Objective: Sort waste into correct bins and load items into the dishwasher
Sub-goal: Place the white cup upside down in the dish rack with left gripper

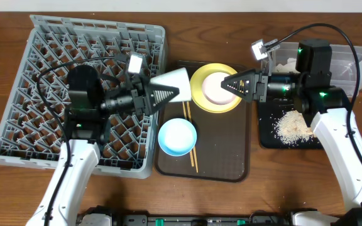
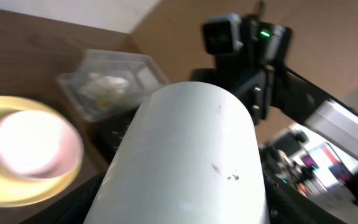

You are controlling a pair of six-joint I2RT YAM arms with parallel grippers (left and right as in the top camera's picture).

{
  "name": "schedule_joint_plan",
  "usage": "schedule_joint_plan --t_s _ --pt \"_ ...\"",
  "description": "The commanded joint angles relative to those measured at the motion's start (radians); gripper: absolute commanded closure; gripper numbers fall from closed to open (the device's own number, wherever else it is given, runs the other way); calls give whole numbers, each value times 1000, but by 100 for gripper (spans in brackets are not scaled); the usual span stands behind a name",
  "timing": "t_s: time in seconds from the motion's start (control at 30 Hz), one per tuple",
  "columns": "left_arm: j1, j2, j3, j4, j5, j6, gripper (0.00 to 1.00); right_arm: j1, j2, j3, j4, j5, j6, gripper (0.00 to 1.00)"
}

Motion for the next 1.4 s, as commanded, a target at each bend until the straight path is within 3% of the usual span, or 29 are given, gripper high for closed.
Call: schedule_joint_plan --t_s 0.0,0.2,0.4,0.7,0.97,1.13,1.37 --pt "34 -5 12 -63 -140 124 78 -7 2 2 -24 118 -6 52" --pt "74 -5 13 -209 -393 216 81 -7 2 2 -92 233 -56 54" --pt "151 -7 50 -349 -546 233 89 -7 2 2 -169 325 -109 55" --pt "290 -40 185 -760 -764 319 94 -7 2 3 -309 514 -172 59" --pt "333 -71 234 -1122 -1088 364 94 -40 -19 56 -526 855 -258 59" --pt "333 -53 233 -1267 -1123 364 94 -48 -21 68 -565 877 -272 58" --pt "333 25 230 -1273 -1167 364 94 -48 -21 68 -573 877 -272 58"
